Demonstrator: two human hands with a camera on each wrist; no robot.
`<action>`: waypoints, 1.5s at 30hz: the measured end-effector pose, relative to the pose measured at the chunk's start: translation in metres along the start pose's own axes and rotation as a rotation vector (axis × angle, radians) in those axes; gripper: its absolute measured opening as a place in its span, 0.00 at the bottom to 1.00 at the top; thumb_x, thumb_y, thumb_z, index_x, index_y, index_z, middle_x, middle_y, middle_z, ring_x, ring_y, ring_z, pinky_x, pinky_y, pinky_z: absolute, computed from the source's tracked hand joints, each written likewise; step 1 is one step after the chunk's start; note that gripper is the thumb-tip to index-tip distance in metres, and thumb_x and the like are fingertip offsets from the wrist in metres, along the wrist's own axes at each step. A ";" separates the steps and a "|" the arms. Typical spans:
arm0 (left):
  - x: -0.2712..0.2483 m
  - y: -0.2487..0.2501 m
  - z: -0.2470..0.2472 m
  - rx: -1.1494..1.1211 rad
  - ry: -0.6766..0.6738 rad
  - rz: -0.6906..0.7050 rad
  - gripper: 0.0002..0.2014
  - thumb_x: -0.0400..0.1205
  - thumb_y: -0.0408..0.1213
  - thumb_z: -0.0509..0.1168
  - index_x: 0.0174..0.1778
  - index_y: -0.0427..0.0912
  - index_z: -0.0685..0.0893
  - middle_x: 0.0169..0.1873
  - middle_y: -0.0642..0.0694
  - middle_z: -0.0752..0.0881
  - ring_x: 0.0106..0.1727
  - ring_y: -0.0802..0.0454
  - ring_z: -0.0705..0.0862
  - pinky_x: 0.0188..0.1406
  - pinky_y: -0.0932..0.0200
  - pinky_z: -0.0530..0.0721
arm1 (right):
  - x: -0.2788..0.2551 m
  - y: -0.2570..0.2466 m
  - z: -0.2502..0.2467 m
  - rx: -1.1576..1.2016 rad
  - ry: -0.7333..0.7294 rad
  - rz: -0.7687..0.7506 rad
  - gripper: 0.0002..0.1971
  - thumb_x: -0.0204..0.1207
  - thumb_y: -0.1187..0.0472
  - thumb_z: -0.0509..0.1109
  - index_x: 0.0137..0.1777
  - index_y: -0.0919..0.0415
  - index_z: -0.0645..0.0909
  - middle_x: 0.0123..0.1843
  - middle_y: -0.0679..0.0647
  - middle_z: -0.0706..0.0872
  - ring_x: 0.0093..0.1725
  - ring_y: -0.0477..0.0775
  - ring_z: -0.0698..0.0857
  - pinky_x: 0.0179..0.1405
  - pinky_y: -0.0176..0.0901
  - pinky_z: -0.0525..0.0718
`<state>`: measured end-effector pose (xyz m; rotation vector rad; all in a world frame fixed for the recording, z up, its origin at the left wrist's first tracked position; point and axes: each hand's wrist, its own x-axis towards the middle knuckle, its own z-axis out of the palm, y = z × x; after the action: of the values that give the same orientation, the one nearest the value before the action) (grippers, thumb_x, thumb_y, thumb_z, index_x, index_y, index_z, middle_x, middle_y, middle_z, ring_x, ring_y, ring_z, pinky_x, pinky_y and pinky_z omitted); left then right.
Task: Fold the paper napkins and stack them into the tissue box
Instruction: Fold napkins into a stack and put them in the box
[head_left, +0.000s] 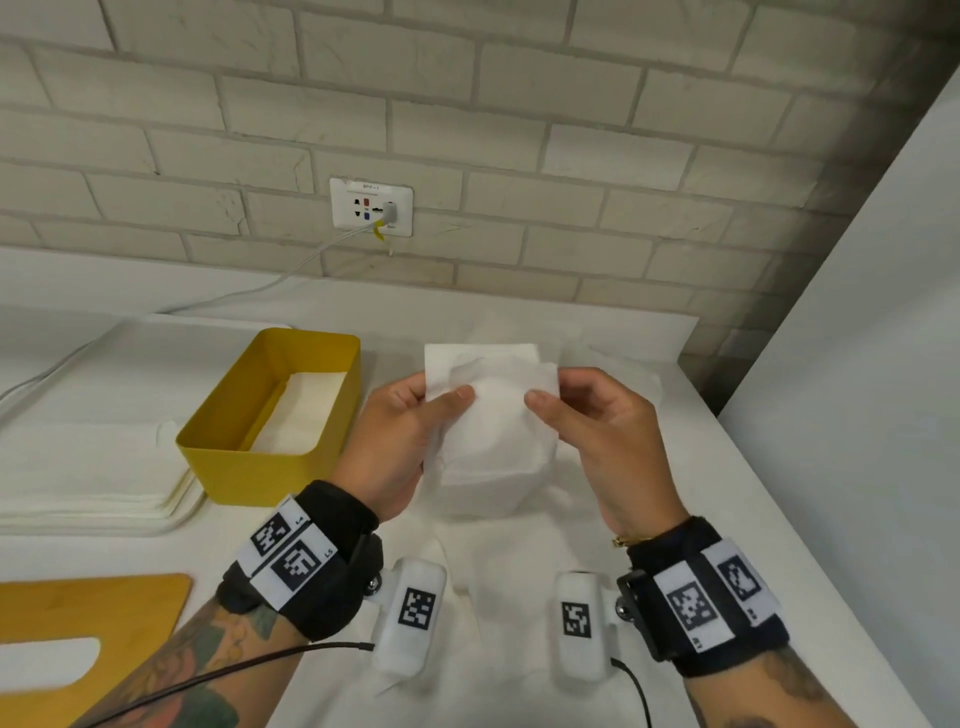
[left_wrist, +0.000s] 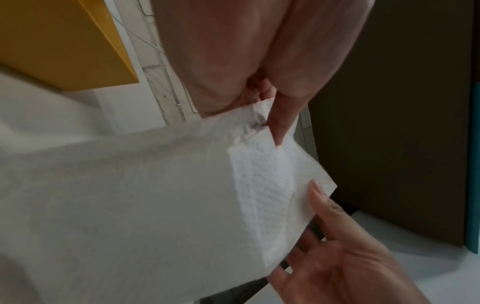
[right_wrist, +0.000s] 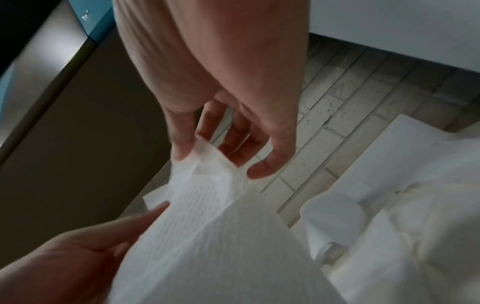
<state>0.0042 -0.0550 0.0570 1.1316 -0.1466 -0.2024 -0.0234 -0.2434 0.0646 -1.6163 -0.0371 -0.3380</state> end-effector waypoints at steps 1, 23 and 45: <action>-0.001 0.000 0.001 -0.003 -0.007 -0.005 0.10 0.87 0.28 0.64 0.61 0.35 0.89 0.54 0.38 0.94 0.52 0.45 0.94 0.43 0.58 0.91 | 0.001 0.001 0.003 -0.028 0.041 -0.023 0.09 0.73 0.58 0.82 0.51 0.55 0.90 0.51 0.53 0.94 0.54 0.55 0.92 0.60 0.56 0.89; -0.006 -0.001 0.004 -0.139 -0.047 -0.019 0.21 0.93 0.45 0.52 0.73 0.40 0.84 0.67 0.41 0.89 0.70 0.46 0.87 0.71 0.48 0.82 | 0.016 -0.004 0.015 0.201 0.024 0.176 0.04 0.76 0.63 0.80 0.47 0.62 0.89 0.50 0.72 0.90 0.47 0.65 0.82 0.51 0.62 0.78; -0.004 -0.013 -0.012 0.120 -0.032 -0.033 0.10 0.84 0.35 0.68 0.57 0.35 0.91 0.53 0.37 0.94 0.49 0.45 0.93 0.41 0.58 0.90 | 0.011 0.016 0.010 0.229 -0.059 0.327 0.11 0.78 0.57 0.77 0.51 0.66 0.90 0.46 0.58 0.92 0.45 0.55 0.91 0.44 0.47 0.89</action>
<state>0.0020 -0.0491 0.0401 1.2508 -0.1709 -0.2437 -0.0072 -0.2372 0.0518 -1.3771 0.1381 -0.0310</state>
